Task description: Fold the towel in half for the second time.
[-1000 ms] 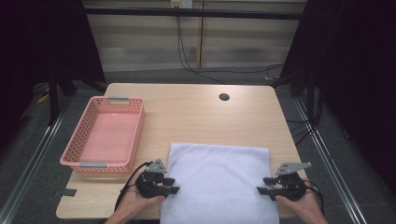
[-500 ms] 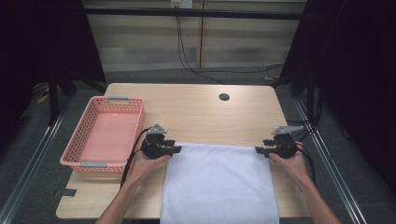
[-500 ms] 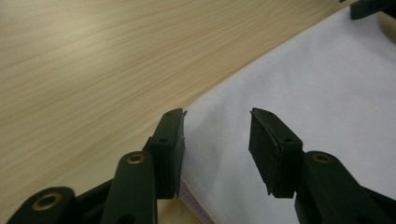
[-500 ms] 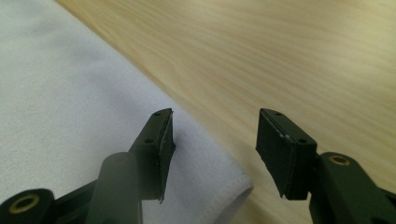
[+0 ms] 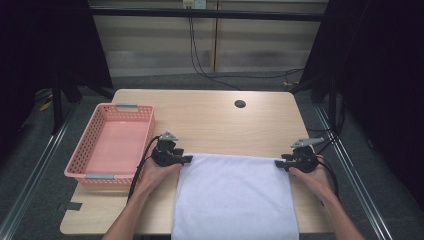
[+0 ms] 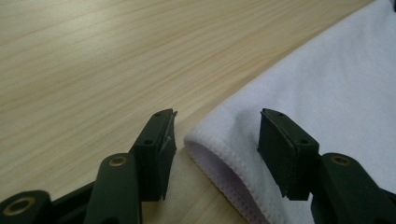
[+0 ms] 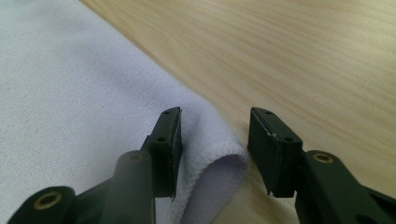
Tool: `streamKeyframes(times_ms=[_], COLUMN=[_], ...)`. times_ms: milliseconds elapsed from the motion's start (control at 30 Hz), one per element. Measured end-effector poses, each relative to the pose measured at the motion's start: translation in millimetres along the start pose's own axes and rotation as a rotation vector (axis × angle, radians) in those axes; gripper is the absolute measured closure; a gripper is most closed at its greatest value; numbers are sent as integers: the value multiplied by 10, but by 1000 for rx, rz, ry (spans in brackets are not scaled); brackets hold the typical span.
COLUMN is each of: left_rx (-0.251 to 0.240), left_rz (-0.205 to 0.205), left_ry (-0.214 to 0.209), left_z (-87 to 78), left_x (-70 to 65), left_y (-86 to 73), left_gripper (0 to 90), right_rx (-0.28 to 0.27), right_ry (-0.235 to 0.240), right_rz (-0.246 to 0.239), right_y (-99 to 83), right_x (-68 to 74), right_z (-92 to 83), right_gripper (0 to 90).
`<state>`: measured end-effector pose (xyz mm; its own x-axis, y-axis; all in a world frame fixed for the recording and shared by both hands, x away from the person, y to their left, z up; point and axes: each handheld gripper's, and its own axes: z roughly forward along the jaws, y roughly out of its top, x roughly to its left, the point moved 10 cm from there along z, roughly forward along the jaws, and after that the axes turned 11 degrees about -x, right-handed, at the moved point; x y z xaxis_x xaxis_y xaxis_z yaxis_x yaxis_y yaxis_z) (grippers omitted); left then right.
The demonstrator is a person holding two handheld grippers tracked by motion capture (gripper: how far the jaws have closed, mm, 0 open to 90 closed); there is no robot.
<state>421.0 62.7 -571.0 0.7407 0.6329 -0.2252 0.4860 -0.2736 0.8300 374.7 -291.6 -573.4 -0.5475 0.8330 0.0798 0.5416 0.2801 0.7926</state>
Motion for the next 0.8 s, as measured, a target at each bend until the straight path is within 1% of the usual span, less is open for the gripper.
streamKeyframes(times_ms=[33,67,100,133,167,200,233,267,300,333,367,400,433,467,533,567,633,700,733,767,800], left_rx=[-2,-1,-1,11,16,18,25,29,26,11,8,-3,-23,-39,-72,-87,-115,-132,-141,-147,-152], left_rz=[8,25,42,45,50,34,25,22,3,-19,-23,-30,-35,-33,-31,-35,-27,-21,-26,-21,-21], left_ry=[-13,-16,-21,-52,-45,-58,-83,-80,-86,-93,-95,-94,-98,-104,-110,-113,-110,-109,-109,-108,-109], left_z=[12,26,43,56,69,82,82,78,69,56,32,9,-18,-51,-122,-153,-217,-278,-302,-322,-343], left_x=[-23,-37,-49,-82,-82,-98,-116,-109,-107,-108,-98,-100,-111,-125,-149,-159,-170,-165,-163,-150,-142], left_y=[1,1,7,5,12,14,8,4,8,24,38,63,101,142,230,272,352,418,450,479,508], left_gripper=[472,484,505,558,648,668,727,770,789,800,807,809,811,813,813,813,813,813,813,813,813], right_rx=[4,-6,-6,-5,-7,-5,-1,-1,5,1,7,-5,-22,-38,-66,-85,-113,-148,-159,-174,-177], right_ry=[-2,10,5,10,25,29,33,43,47,49,42,49,46,50,49,55,55,59,63,71,72], right_rz=[1,7,11,10,8,16,15,22,25,25,33,40,41,59,62,68,68,74,78,81,81], right_y=[-4,-1,-6,-8,-5,-6,-6,-5,-7,4,10,29,58,91,163,206,290,379,419,464,500], right_x=[7,21,24,28,33,39,43,53,56,51,35,29,10,7,-4,-2,-17,-27,-27,-25,-27], right_z=[-7,-3,-8,-12,-10,-14,-15,-15,-18,-18,-31,-38,-53,-78,-130,-156,-202,-242,-259,-268,-271], right_gripper=[597,602,614,632,669,685,709,738,745,761,786,804,814,823,835,837,837,837,837,837,837])
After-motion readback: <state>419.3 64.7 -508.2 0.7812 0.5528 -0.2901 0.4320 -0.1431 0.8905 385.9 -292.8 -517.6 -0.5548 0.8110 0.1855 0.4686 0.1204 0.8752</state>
